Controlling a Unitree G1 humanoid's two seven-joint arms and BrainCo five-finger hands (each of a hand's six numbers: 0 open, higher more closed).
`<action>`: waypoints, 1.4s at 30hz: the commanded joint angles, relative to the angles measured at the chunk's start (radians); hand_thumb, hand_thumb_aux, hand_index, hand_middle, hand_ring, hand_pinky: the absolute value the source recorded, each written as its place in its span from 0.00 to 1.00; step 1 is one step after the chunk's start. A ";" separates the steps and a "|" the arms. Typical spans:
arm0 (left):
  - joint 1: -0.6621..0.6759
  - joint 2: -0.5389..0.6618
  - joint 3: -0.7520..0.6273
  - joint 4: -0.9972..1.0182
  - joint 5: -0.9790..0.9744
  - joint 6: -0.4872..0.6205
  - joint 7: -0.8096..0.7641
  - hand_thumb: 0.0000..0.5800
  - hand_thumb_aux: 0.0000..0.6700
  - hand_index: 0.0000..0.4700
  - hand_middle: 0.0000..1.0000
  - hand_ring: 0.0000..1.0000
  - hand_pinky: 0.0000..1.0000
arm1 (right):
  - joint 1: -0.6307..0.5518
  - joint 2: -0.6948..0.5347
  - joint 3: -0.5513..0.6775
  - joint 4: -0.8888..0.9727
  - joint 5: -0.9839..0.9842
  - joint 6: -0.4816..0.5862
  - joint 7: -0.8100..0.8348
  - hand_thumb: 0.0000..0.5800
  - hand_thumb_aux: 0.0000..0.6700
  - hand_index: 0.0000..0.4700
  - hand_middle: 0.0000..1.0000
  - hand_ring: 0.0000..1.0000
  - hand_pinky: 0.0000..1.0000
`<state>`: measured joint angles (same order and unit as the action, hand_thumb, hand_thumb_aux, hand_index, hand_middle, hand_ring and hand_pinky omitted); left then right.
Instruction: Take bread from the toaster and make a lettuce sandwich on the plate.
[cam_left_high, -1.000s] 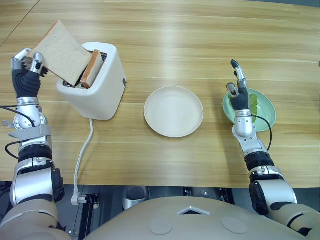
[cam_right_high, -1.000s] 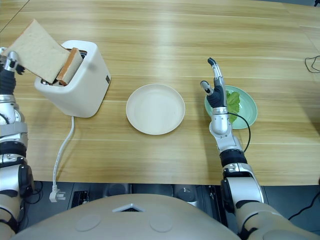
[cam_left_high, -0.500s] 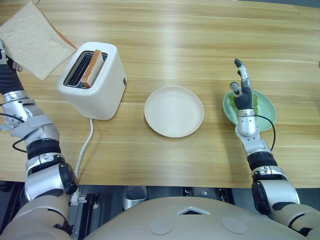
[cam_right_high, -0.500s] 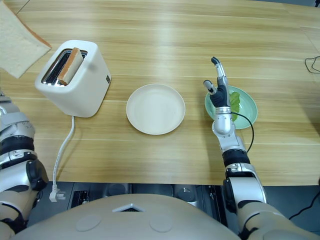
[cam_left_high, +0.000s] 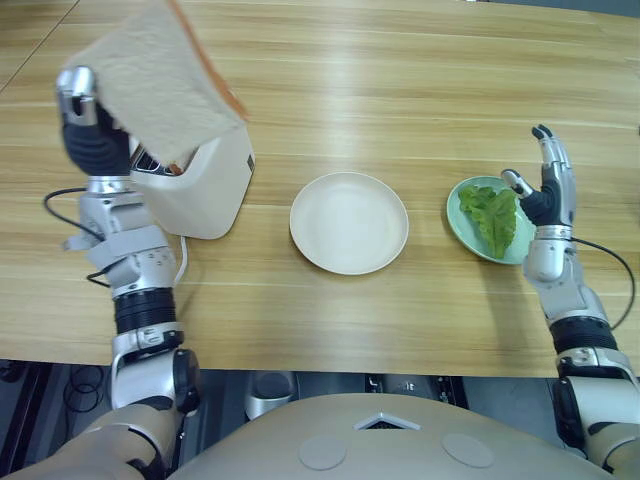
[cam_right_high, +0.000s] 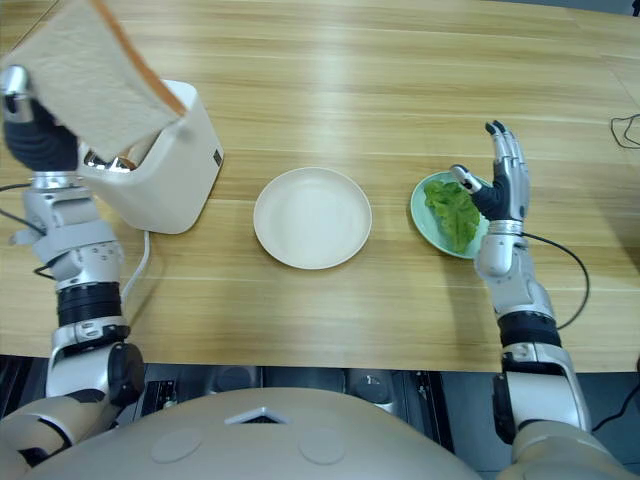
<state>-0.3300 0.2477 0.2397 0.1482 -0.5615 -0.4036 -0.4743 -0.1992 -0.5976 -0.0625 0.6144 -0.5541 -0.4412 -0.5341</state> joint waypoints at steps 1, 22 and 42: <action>0.027 -0.014 -0.090 -0.001 0.093 0.040 -0.038 1.00 1.00 0.98 1.00 1.00 1.00 | -0.001 -0.044 0.038 0.041 -0.086 0.101 -0.046 0.00 0.00 0.00 0.00 0.00 0.00; -0.140 -0.111 -0.314 0.690 0.531 -0.038 0.040 1.00 1.00 0.98 1.00 1.00 1.00 | -0.134 -0.010 0.396 0.423 -0.279 0.296 -0.125 0.17 0.09 0.08 0.00 0.00 0.00; -0.196 -0.102 -0.347 0.879 0.679 -0.147 0.180 0.00 0.00 0.00 0.41 0.41 0.41 | -0.151 -0.020 0.433 0.434 -0.244 0.291 -0.229 1.00 1.00 0.98 0.00 0.00 0.00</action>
<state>-0.5225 0.1377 -0.0878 1.0020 0.0735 -0.5392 -0.3295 -0.3651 -0.6064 0.3680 1.0537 -0.8128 -0.1510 -0.7537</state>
